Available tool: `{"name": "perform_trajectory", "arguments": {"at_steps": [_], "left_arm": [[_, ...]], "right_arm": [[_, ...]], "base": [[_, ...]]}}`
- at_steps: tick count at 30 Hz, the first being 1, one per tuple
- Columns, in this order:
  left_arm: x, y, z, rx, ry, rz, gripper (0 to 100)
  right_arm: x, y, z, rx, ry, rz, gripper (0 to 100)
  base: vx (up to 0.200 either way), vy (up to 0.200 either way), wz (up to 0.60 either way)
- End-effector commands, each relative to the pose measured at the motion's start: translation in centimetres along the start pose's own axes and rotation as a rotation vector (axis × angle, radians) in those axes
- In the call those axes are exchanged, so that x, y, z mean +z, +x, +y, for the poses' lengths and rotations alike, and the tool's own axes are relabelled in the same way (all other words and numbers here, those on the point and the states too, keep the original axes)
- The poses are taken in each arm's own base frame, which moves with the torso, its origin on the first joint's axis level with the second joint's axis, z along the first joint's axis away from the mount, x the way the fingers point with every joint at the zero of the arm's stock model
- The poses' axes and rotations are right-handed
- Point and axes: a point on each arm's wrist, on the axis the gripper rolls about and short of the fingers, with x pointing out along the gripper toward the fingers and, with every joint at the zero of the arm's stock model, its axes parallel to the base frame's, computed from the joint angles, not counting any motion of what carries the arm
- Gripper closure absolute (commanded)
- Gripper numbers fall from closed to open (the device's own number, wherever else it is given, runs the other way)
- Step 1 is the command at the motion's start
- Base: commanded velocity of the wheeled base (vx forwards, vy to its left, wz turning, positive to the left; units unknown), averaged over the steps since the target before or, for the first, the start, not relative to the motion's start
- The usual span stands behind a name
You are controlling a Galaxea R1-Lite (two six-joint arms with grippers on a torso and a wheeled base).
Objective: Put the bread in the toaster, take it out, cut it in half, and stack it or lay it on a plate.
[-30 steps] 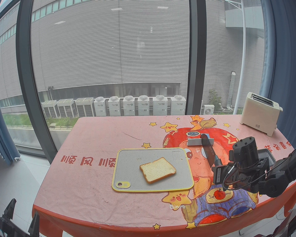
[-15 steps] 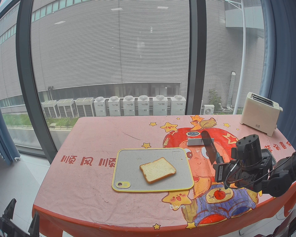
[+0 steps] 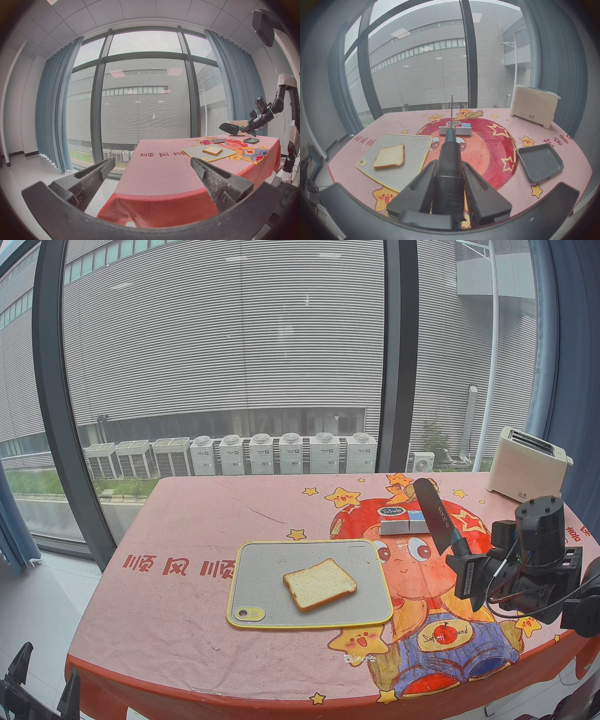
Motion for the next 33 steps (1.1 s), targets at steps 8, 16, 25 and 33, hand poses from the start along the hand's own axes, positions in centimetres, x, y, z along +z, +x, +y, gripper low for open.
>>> {"name": "perform_trajectory", "arguments": {"at_steps": [8, 16, 25, 33], "left_arm": [[-0.5, 0.0, 0.0, 0.001, 0.000, 0.000, 0], [-0.5, 0.0, 0.0, 0.001, 0.000, 0.000, 0], [-0.5, 0.0, 0.0, 0.001, 0.000, 0.000, 0], [-0.5, 0.0, 0.0, 0.001, 0.000, 0.000, 0]], "right_arm": [[0.0, -1.9, -0.5, 0.055, -0.035, -0.026, 100], [-0.3, -2.6, -0.8, 0.110, -0.078, -0.022, 100], [-0.7, -3.3, -1.2, 0.146, -0.129, -0.022, 100], [-0.8, -3.5, -1.1, 0.156, -0.157, -0.026, 100]], "base": [[0.000, 0.000, 0.00], [0.000, 0.000, 0.00], [0.000, 0.000, 0.00], [0.000, 0.000, 0.00]]}}
